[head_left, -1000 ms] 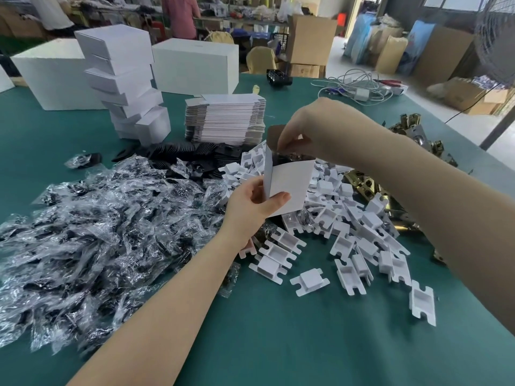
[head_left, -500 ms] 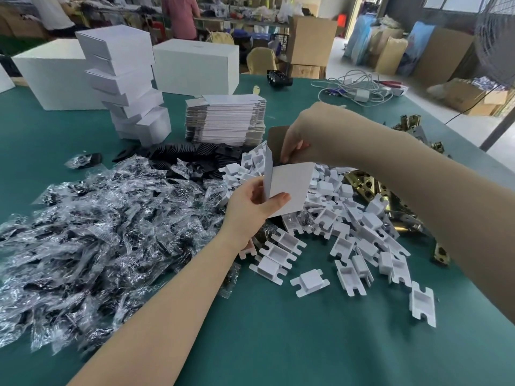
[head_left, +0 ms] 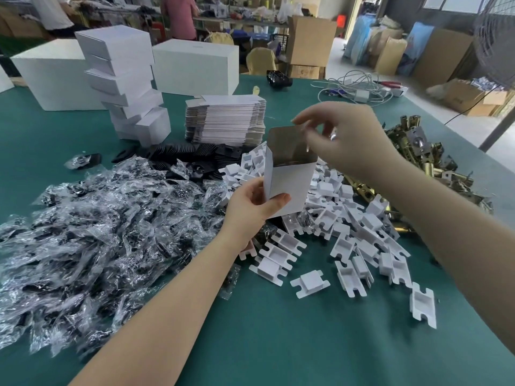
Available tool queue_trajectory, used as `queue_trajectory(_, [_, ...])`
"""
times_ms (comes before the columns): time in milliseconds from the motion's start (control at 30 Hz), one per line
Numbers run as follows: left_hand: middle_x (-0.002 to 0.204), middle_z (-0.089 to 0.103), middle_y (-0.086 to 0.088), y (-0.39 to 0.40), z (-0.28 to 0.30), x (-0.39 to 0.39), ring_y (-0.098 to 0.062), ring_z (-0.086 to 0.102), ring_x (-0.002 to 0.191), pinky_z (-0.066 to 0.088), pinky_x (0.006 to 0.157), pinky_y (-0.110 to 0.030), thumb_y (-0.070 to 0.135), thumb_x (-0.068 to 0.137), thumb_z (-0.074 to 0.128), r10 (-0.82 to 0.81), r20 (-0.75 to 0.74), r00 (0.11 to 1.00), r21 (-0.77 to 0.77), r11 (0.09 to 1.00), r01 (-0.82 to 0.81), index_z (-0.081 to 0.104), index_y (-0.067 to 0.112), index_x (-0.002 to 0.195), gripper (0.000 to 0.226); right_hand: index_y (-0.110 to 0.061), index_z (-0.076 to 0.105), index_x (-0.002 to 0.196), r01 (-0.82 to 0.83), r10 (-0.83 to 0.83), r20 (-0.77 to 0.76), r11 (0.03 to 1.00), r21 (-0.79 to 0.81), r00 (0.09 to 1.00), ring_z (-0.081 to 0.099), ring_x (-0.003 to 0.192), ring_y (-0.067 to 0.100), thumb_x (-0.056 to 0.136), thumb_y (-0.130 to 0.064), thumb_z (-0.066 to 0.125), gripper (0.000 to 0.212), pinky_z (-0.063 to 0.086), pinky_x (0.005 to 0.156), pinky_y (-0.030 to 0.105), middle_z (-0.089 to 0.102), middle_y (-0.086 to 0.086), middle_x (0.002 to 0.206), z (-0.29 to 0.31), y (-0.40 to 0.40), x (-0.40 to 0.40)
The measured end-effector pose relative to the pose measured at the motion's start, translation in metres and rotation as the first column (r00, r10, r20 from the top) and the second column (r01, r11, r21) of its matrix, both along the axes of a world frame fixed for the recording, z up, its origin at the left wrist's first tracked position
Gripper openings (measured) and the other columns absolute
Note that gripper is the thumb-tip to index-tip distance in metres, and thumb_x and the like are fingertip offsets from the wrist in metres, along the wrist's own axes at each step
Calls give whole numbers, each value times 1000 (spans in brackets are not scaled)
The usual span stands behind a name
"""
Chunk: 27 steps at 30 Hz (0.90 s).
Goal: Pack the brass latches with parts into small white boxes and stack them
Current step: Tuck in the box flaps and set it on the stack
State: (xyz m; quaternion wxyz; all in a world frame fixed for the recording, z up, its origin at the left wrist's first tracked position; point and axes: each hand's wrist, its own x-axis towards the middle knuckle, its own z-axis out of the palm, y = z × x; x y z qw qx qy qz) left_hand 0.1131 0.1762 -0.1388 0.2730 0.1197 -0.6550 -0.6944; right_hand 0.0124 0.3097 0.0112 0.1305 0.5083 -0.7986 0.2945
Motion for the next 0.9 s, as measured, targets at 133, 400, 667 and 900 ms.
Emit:
queue_trajectory(133, [97,76,11,1,4,0,-4,71,90,53,73,-14,16,83,80,10,31,999,-15,1000,-9,69,30,104,28,-26,55,119,148,-72,363,971,-189,929,63,85,13,92,-35,65,30,55,75,27,58,-2,114,-38,9,-3])
queue_trajectory(400, [113,66,4,-5,25,6,-8,64,91,49,60,-15,14,98,60,-57,142,988,-97,993,71,48,37,129,41,-49,41,112,123,181,613,900,-419,769,65,81,0,96,-31,61,32,53,65,19,62,-3,105,-97,-4,16])
queue_trajectory(667, [125,56,9,2,23,10,4,60,104,52,70,-12,4,101,50,7,29,1000,-287,958,2,36,52,134,60,-57,34,126,106,196,477,839,-534,857,62,98,4,99,-24,55,48,50,72,14,53,-15,119,-116,-9,18])
queue_trajectory(900, [128,61,18,-3,26,12,-2,61,114,53,93,-32,16,98,59,118,182,976,-541,841,0,26,52,140,65,-40,37,135,77,161,406,857,-510,900,48,116,-11,100,-14,54,47,45,87,9,41,-30,133,-126,-4,13])
